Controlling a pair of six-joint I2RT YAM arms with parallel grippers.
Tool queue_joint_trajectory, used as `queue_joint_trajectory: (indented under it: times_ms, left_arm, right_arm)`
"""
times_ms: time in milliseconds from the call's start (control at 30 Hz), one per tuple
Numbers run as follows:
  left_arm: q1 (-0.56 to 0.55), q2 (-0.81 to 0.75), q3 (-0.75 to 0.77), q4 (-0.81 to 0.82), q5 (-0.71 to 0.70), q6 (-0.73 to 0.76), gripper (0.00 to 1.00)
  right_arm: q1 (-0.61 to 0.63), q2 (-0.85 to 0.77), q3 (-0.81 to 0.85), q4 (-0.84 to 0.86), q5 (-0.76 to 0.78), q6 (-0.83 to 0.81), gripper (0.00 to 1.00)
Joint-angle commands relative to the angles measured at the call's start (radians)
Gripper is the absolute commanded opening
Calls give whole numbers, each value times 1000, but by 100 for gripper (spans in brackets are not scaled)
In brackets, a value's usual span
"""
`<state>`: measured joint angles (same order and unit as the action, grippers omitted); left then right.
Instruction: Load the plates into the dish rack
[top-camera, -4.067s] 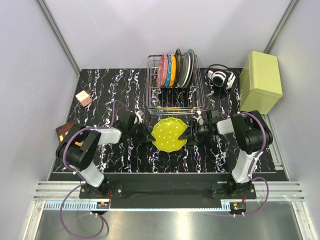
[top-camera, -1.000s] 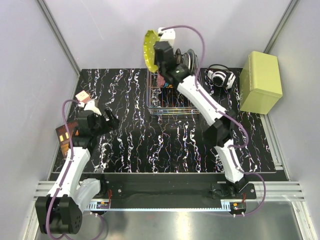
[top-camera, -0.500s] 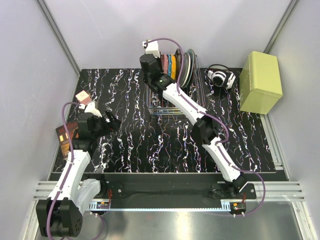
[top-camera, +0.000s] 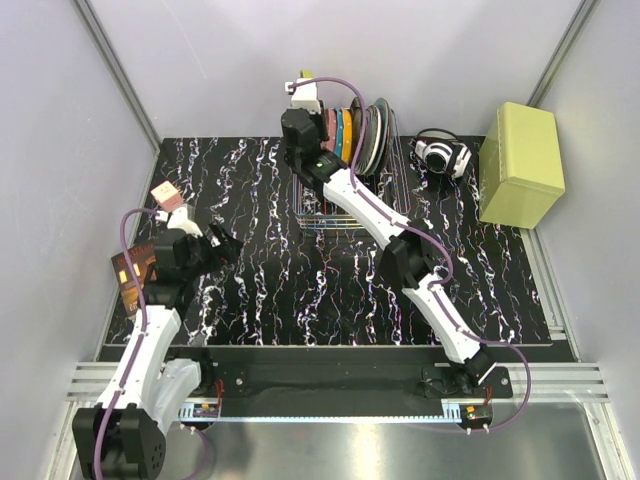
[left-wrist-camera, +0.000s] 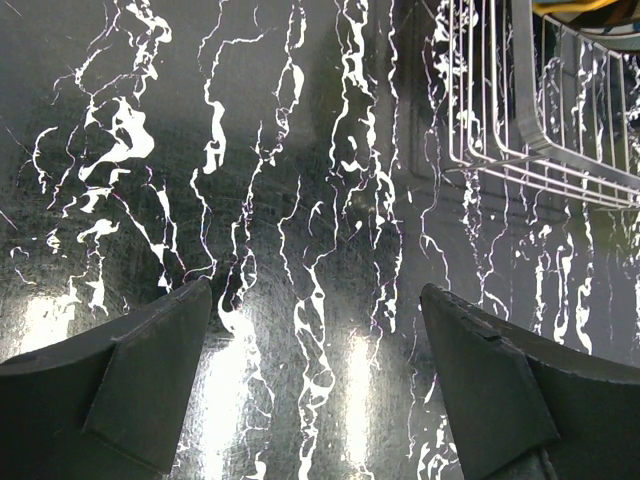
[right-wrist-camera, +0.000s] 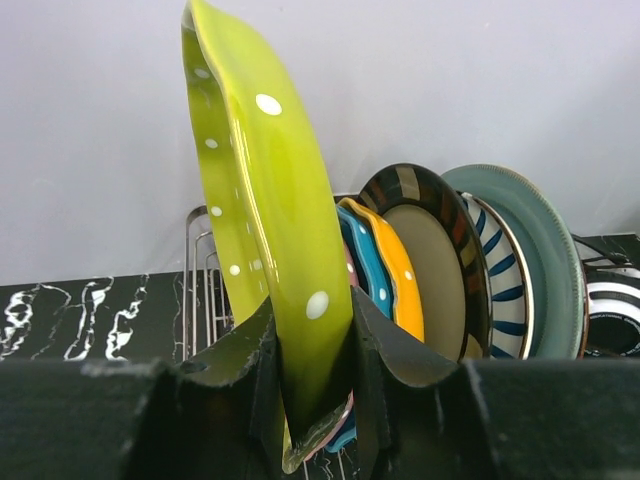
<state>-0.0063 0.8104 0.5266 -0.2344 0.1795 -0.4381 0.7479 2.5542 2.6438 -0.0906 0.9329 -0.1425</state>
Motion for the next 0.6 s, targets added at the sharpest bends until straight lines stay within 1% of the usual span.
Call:
queue_joint_trajectory:
  times_ms: [0, 567]
  left_arm:
    - [5, -33, 7, 30, -17, -14, 91]
    - [5, -45, -34, 58, -23, -10, 94]
  right_arm:
    - [-1, -14, 59, 198, 50, -26, 0]
    - [-25, 57, 71, 207, -2, -26, 0]
